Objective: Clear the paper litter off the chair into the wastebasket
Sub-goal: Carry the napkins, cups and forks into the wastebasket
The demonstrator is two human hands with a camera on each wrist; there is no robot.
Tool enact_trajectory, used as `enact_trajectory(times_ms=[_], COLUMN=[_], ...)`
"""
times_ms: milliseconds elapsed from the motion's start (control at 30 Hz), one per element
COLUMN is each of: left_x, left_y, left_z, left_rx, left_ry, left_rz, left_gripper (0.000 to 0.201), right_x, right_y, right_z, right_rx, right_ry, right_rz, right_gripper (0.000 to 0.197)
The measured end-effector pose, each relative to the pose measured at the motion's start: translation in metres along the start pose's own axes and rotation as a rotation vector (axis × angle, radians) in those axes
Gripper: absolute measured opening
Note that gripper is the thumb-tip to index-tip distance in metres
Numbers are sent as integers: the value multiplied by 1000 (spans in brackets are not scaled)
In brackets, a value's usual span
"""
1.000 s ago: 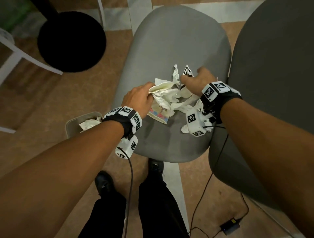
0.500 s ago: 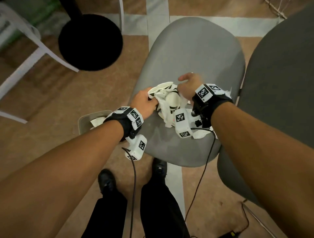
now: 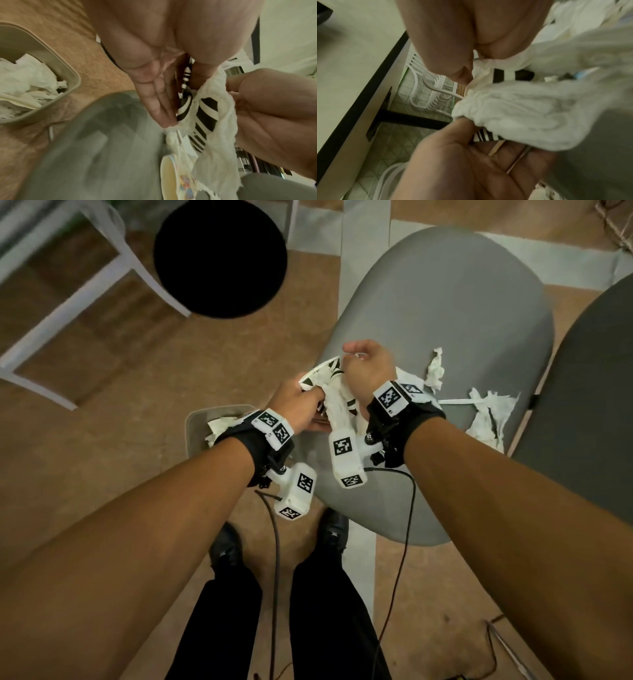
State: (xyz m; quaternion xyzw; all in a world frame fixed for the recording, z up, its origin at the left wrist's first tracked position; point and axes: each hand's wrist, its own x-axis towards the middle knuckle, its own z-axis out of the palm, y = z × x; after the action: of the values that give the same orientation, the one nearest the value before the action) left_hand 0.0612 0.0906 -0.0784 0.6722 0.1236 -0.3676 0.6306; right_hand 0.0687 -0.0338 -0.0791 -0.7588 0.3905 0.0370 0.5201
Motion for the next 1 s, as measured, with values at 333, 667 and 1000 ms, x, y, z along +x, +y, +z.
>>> enact_trajectory(times_ms=[333, 667, 1000], left_x=[-5, 68, 130], left_y=[-70, -209, -242], left_z=[-156, -245, -228], left_rx=[-99, 373, 1208], left_ry=[197, 576, 175], left_rz=[-111, 0, 112], left_gripper=[21, 31, 50], right_x=[-49, -23, 14], right_y=[2, 108, 182], right_z=[175, 307, 306], right_rx=[-21, -226, -751], right_ry=[-287, -313, -519], right_rz=[38, 62, -34], right_gripper=[39, 24, 34])
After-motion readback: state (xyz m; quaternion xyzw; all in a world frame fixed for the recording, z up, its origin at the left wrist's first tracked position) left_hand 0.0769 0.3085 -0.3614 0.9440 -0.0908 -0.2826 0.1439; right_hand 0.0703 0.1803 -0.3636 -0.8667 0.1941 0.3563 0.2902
